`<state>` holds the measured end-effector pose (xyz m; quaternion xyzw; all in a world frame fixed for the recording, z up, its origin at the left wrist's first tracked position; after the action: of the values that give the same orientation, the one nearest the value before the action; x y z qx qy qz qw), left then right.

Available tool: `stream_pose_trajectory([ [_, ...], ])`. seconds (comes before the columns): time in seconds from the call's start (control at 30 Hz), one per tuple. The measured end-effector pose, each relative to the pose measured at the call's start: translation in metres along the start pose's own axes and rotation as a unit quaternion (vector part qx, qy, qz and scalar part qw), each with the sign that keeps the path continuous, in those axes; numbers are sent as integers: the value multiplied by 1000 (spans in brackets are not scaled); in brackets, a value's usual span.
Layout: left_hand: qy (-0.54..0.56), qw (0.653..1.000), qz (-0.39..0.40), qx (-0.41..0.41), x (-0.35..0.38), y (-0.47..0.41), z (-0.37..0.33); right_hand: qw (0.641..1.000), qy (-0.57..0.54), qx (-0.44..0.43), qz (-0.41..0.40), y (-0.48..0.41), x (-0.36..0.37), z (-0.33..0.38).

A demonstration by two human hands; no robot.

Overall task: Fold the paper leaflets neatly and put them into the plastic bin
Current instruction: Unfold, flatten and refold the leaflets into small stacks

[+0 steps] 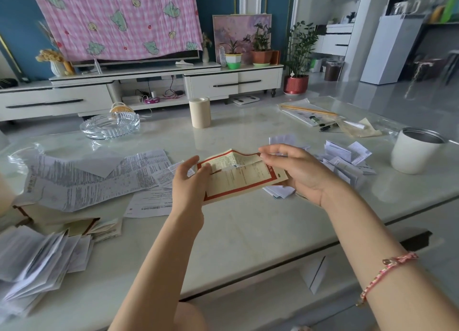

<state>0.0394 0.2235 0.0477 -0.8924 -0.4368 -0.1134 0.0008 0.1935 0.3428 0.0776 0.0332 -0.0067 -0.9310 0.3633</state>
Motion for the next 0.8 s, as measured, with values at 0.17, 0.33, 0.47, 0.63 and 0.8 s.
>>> stream_pose_trajectory([
  [0.17,-164,986,21,39,4,-1,3,995,-4,-50,-87,-1,-9,10],
  [0.33,-242,957,-18,160,8,10,-15,992,-35,-89,-82,2,-6,21],
  [0.47,-38,982,166,-76,36,22,7,994,-43,-85,-60,1,8,18],
  [0.63,97,976,182,-75,41,26,1,997,18,-53,-52,1,33,5],
  [0.8,64,991,106,-49,27,21,-2,987,116,-47,-105,0,27,6],
])
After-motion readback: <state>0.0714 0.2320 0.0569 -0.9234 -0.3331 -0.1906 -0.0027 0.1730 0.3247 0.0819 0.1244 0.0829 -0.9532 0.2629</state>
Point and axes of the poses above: each hand's wrist, its own y-axis away from the middle knuckle, its own x-axis out of the palm, z = x × y, the point moved 6 cm from there along -y, towards the middle knuckle, and after that the axes turned 1 degree about x, right-handed, at the moved point
